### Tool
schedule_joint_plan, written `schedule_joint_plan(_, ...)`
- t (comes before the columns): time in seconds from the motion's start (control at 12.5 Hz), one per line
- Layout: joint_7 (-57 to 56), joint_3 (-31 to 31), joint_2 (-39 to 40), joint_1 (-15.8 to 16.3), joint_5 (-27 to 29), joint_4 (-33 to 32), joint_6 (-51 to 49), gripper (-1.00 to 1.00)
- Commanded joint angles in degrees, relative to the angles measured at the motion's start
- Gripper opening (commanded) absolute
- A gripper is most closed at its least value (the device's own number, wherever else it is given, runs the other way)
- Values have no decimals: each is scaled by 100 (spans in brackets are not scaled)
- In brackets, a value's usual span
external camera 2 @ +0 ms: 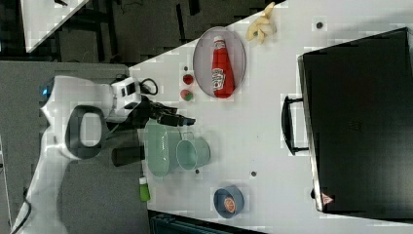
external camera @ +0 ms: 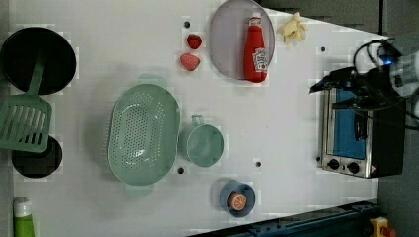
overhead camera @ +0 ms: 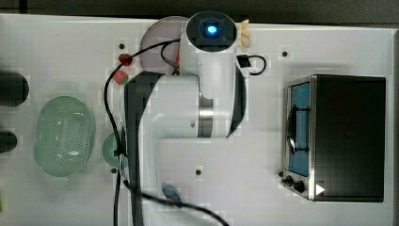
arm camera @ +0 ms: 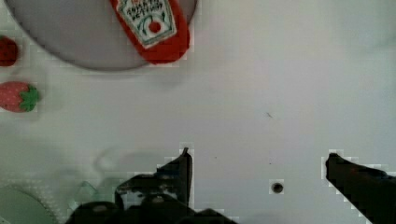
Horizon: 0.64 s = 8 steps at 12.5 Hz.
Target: Pick ketchup from plate and place it on table.
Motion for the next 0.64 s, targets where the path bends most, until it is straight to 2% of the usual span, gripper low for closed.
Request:
schedule_joint_plan(0.08, -526, 92, 253, 135, -8, 239, 539, 100)
schedule_joint_plan(0.64, -1623, 81, 1298, 169, -359, 292, 1913, 100)
